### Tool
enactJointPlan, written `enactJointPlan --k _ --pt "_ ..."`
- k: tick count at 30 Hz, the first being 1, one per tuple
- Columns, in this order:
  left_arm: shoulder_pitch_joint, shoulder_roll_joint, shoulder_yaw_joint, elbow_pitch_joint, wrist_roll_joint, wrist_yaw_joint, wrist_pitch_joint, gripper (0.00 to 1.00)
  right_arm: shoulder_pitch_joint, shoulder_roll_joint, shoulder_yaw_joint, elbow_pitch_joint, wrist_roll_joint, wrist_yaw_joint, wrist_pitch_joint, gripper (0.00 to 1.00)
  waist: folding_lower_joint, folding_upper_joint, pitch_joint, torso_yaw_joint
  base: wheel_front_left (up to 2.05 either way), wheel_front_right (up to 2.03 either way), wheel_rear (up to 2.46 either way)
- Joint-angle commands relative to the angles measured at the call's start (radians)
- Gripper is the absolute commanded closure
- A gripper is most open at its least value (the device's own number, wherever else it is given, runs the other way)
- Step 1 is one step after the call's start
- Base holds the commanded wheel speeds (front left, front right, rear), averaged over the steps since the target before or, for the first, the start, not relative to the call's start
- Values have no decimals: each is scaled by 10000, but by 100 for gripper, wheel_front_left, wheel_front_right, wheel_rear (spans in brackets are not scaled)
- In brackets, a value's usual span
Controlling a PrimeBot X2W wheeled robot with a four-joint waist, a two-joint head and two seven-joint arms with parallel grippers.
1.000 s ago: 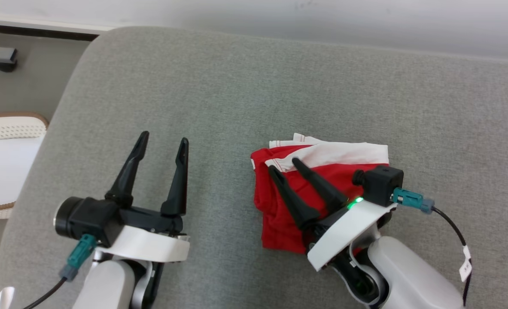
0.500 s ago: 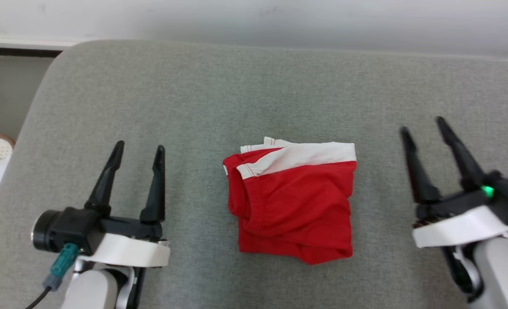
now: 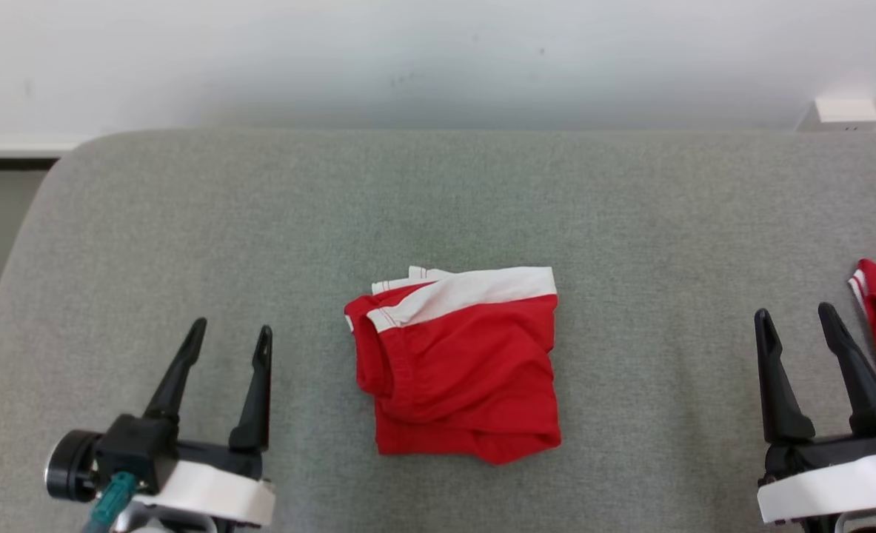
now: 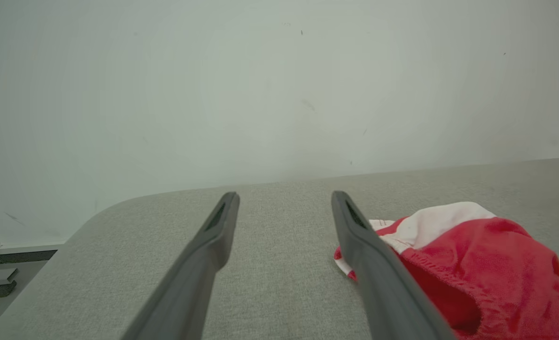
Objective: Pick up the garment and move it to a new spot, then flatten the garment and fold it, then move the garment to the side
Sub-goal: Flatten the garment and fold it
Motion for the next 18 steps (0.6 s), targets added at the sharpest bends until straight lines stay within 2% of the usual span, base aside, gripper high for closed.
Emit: enactJointPlan --k 1,10,18 --pt "172 61 35 2 -38 30 47 0 156 28 -26 -89 30 -2 28 0 1 0 -254 -140 0 0 0" --pt "1220 203 101 -295 -207 217 304 0 1215 224 172 -373 127 -2 562 0 1 0 -1189 -301 0 0 0" --pt "1617 293 0 -495 -269 251 498 0 1756 293 104 -732 -30 -2 819 0 1 0 -1496 -322 0 0 0"
